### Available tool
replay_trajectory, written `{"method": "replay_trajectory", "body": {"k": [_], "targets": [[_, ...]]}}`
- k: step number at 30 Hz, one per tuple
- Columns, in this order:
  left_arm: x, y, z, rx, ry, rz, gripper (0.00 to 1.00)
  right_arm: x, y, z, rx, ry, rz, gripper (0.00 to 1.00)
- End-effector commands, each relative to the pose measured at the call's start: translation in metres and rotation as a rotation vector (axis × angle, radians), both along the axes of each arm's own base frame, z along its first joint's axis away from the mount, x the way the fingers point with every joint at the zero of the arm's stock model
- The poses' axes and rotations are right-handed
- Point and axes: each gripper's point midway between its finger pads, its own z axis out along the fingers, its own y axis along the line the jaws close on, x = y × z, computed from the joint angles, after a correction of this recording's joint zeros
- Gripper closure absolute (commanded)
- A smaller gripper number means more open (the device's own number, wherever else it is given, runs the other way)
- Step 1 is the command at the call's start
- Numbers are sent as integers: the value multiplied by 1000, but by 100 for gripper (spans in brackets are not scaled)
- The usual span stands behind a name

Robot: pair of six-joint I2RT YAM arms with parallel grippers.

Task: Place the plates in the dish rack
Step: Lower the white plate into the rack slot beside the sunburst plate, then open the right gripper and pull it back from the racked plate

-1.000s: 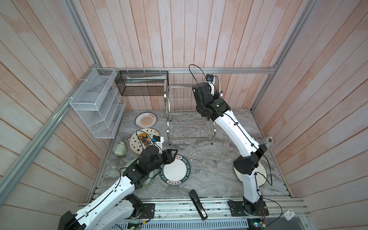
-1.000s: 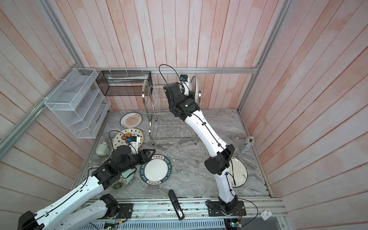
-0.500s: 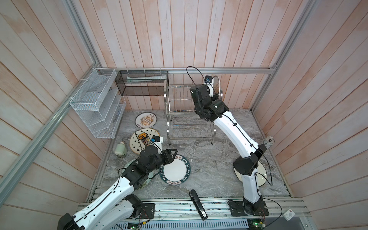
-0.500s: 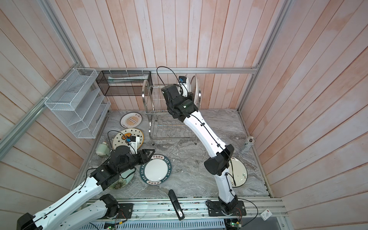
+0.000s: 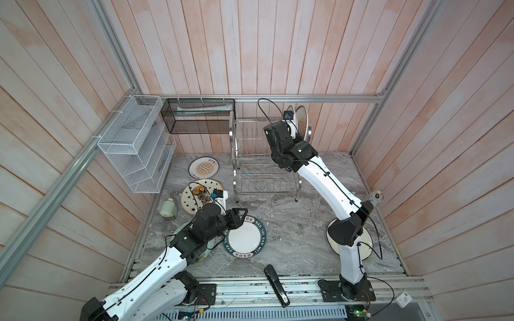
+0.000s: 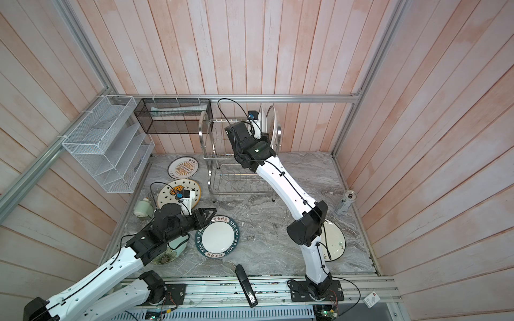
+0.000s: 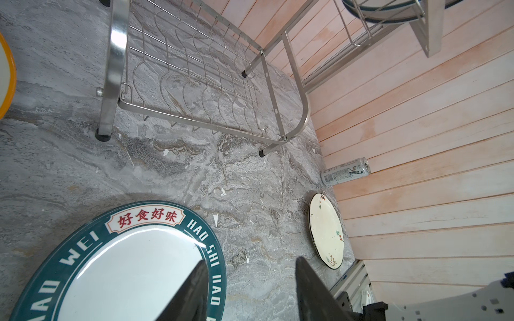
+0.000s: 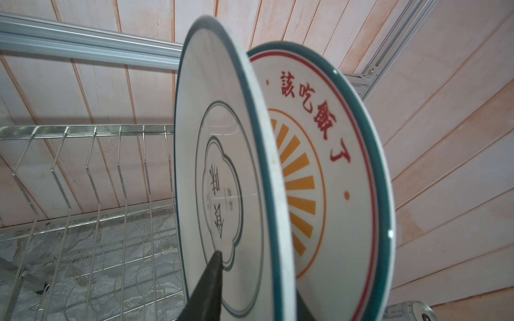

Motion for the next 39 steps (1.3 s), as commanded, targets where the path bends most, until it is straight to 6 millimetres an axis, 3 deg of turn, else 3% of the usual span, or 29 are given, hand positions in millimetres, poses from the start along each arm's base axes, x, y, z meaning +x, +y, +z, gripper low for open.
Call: {"method": "replay_trajectory", "body": {"k": [1,6,26,31,39], "targets": [[0,-2,11,-4,-30,-15,48,-6,-2,9,5,-10,11,61],[0,-1,11,-3,-32,-13,48,-6,-1,21,9,-38,22,49],[2,-2,8,-1,-21,-5,48,-26,-4,87,76,-180,170,43],[3,-1,8,5,-21,1,48,-47,-1,103,161,-251,310,42],[10,-1,20,13,-54,12,48,-104,-16,119,251,-361,520,37]]}}
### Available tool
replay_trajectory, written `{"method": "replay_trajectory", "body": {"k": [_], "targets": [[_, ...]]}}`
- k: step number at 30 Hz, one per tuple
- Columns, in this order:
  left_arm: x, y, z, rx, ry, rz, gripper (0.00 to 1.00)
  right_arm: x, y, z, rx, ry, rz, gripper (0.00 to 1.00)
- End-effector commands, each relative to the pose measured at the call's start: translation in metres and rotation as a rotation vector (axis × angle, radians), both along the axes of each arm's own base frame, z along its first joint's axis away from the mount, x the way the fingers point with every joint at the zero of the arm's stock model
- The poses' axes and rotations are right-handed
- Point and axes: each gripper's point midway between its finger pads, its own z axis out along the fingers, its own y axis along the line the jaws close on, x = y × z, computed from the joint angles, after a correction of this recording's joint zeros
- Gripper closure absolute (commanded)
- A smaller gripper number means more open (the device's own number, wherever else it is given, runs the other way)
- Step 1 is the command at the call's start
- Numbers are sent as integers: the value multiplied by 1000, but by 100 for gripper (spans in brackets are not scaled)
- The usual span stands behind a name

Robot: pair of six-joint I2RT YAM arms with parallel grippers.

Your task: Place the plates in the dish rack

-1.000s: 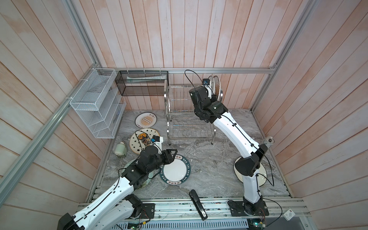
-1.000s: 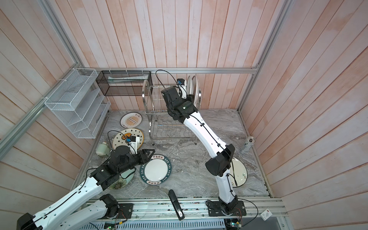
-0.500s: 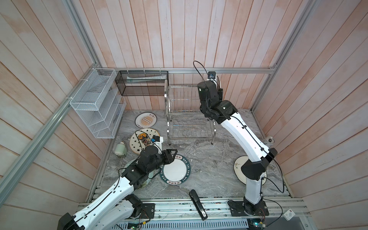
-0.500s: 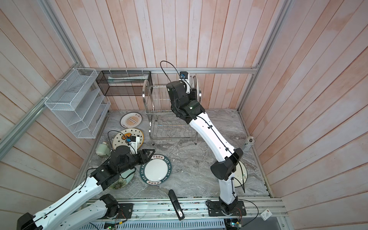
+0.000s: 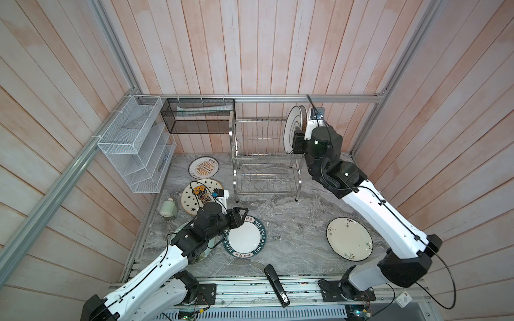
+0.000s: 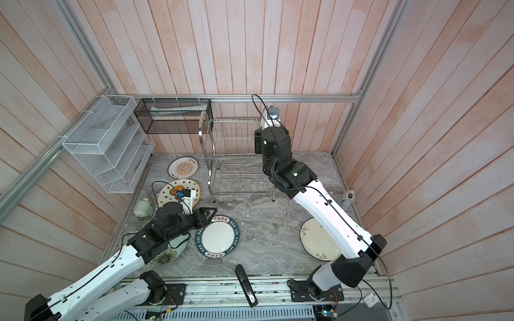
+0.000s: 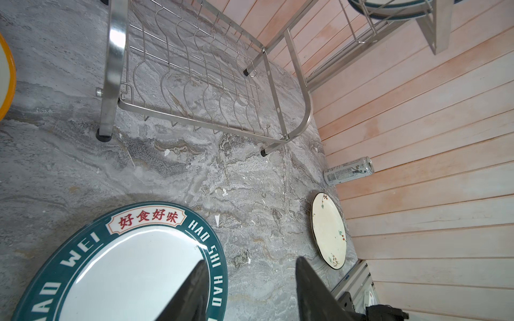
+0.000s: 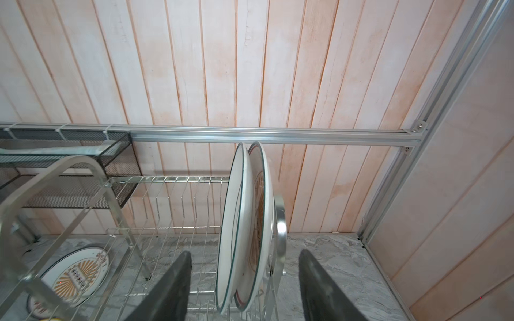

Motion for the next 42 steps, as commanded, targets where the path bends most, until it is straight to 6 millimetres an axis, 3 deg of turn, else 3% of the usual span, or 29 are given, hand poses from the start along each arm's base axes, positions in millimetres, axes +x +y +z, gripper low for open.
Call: {"method": "replay_trajectory", "body": {"k": [1,6,10,14,20,26,30,34,42], "targets": [[7,0,21,-5,-64,13,48,-26,3,27,76,-110,135,37],[14,-3,33,-5,-107,13,48,-57,-15,26,85,-134,190,36],[22,-9,38,17,-115,0,48,-70,-25,14,71,-122,201,36],[30,-15,37,40,-100,-6,48,-81,-29,-7,65,-94,236,36],[34,-7,12,121,4,41,48,-96,-22,-51,123,-8,336,36],[7,17,-36,176,205,108,48,-99,-13,-104,161,113,385,37],[-20,36,-68,152,324,167,48,-111,12,-142,179,177,536,37],[-49,57,-103,171,453,230,48,-118,23,-180,186,259,596,37],[-81,69,-133,124,603,284,51,-128,41,-233,283,406,695,37]]}}
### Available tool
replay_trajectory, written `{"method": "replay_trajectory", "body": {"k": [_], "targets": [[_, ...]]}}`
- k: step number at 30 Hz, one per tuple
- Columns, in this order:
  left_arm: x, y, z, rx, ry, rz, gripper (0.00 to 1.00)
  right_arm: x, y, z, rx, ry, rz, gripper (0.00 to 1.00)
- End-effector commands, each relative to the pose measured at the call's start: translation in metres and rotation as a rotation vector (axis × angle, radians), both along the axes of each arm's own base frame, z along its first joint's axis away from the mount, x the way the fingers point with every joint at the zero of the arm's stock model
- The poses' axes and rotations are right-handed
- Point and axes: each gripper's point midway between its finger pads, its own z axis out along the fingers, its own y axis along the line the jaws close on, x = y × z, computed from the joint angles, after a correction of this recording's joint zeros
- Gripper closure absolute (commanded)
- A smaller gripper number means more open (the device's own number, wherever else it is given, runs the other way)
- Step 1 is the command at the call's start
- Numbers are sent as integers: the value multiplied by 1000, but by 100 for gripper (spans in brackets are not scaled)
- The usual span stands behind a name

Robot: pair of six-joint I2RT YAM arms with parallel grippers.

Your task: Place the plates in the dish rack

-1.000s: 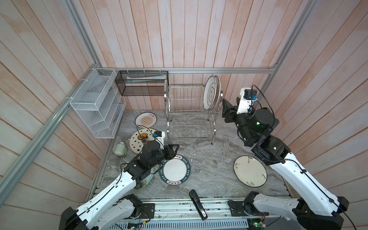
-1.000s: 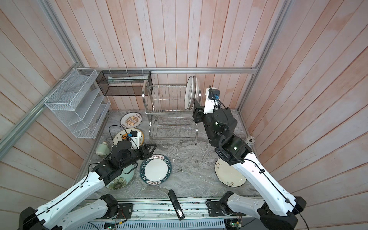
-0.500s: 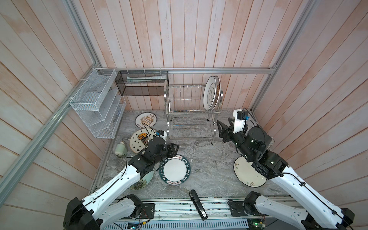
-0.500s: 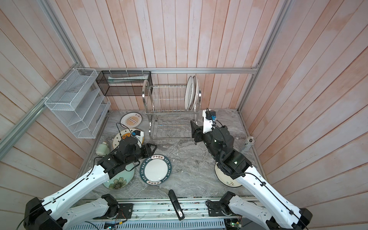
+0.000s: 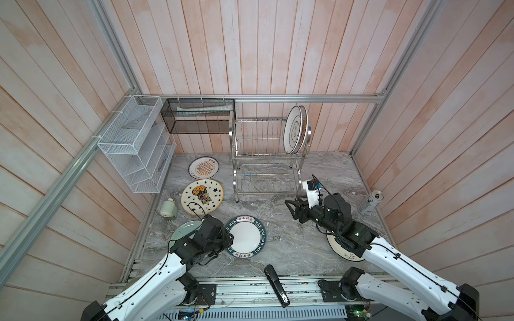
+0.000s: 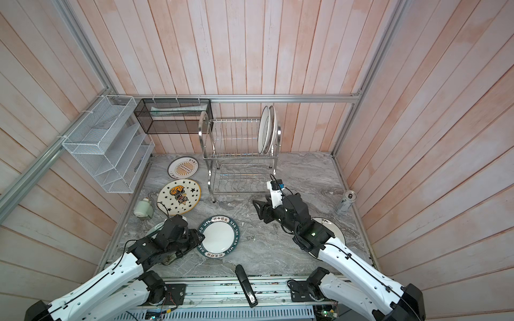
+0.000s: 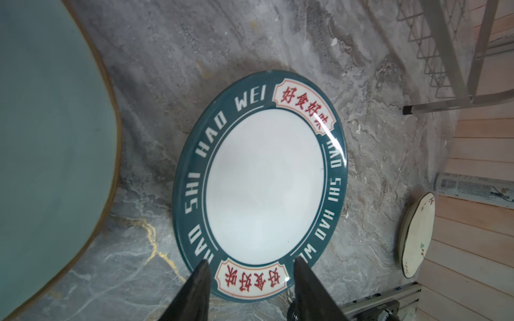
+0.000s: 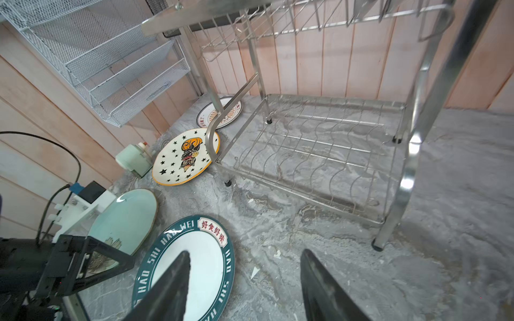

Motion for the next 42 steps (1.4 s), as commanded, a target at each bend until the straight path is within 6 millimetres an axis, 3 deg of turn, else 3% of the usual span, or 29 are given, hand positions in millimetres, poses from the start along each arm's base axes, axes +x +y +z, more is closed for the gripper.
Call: {"method": "replay_trajectory", "body": {"k": [1,7,15,27,32,42], "targets": [[-13,7,-10,-16,78,60,51,-6,14,-4,95,61,69,37],[-20,11,-21,7,116,77,51,-18,27,-48,153,212,127,39],[-17,0,-38,-31,133,61,53,-30,36,-75,211,322,174,39],[-13,-4,-58,-74,124,97,59,-33,37,-75,240,332,189,40],[-14,-2,-61,-113,106,129,68,-37,41,-74,284,347,217,40],[-7,0,-66,-153,60,177,72,-43,44,-80,342,400,236,41]]}}
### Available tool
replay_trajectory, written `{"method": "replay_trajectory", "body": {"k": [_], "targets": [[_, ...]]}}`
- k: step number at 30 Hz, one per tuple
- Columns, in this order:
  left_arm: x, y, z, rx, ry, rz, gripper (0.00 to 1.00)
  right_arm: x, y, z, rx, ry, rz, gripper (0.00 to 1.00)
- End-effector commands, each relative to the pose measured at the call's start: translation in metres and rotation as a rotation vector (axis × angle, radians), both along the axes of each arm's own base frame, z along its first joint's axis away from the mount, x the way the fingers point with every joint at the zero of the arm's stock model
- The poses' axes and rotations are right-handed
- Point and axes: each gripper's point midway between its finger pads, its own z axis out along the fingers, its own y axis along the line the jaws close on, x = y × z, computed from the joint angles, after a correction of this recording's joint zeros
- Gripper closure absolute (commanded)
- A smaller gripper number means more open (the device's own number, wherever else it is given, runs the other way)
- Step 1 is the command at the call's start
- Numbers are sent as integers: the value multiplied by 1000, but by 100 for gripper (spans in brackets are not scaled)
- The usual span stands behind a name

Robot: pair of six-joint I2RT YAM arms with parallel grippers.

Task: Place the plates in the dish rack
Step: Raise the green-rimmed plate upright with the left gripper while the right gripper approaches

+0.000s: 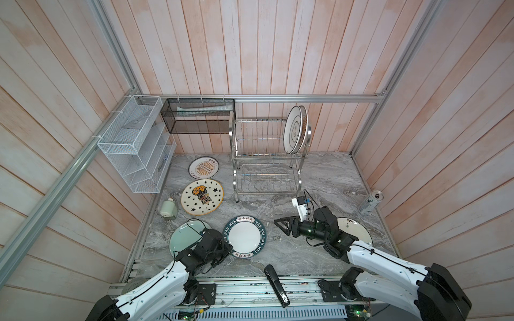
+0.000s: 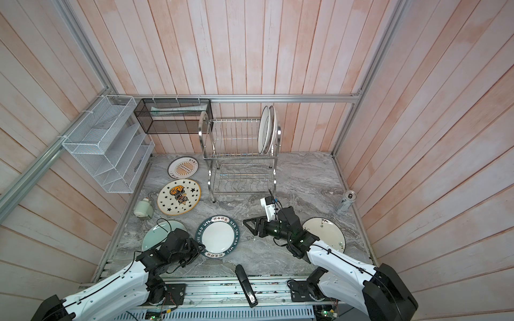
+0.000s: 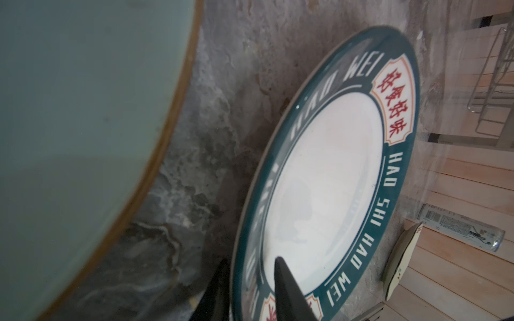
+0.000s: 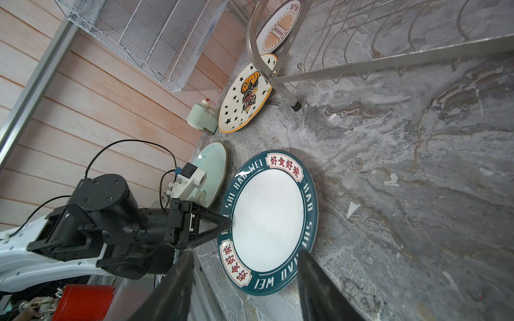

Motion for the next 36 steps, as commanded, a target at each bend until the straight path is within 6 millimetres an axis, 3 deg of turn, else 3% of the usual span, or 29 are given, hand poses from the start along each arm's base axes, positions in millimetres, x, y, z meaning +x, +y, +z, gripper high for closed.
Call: {"method": "replay_trajectory", "body": {"k": [1,13,17,27,36], "targets": [[3,4,-4,5,-21,32,73,0,3,6,43,1,13,41],[12,7,1,25,-68,48,99,-7,5,-5,35,47,44,42],[15,6,9,23,-86,42,100,-3,0,-11,9,70,15,42],[36,-12,65,-26,-276,-53,100,19,-31,-41,-41,184,-114,42],[49,-32,117,-103,-421,-132,100,27,-34,-42,-38,212,-97,41]]}}
